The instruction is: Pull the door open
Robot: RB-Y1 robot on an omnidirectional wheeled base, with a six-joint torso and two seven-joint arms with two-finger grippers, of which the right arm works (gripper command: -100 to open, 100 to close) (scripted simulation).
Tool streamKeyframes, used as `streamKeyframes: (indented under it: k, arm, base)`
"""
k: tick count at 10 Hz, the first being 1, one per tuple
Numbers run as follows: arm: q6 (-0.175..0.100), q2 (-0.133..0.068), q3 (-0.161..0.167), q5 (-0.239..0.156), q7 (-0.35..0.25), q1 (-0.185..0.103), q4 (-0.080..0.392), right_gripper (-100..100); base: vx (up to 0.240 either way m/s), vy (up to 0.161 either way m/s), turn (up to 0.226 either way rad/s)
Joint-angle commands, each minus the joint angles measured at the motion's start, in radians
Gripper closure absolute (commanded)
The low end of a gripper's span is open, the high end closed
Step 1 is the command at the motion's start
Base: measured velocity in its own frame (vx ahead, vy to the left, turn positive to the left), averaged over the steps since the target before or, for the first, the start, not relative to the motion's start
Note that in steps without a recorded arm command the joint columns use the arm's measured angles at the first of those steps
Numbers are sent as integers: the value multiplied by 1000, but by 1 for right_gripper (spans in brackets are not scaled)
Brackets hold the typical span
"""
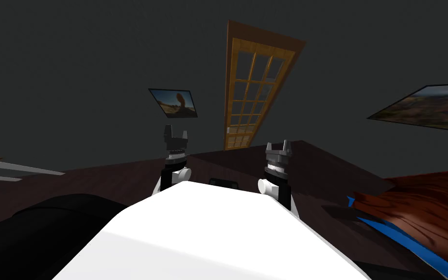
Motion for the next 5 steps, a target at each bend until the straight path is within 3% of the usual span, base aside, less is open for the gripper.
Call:
streamKeyframes:
  k: [1, 3, 5]
  arm:
    - [-18, -13, 17, -28, -29, -8, 35, -100]
    - [-37, -27, 36, -59, -61, -17, 74, -100]
    - [-57, -40, 54, -90, -93, -26, 113, -100]
  base:
    - [58, 26, 111]
    - [145, 22, 146]
    - [102, -2, 69]
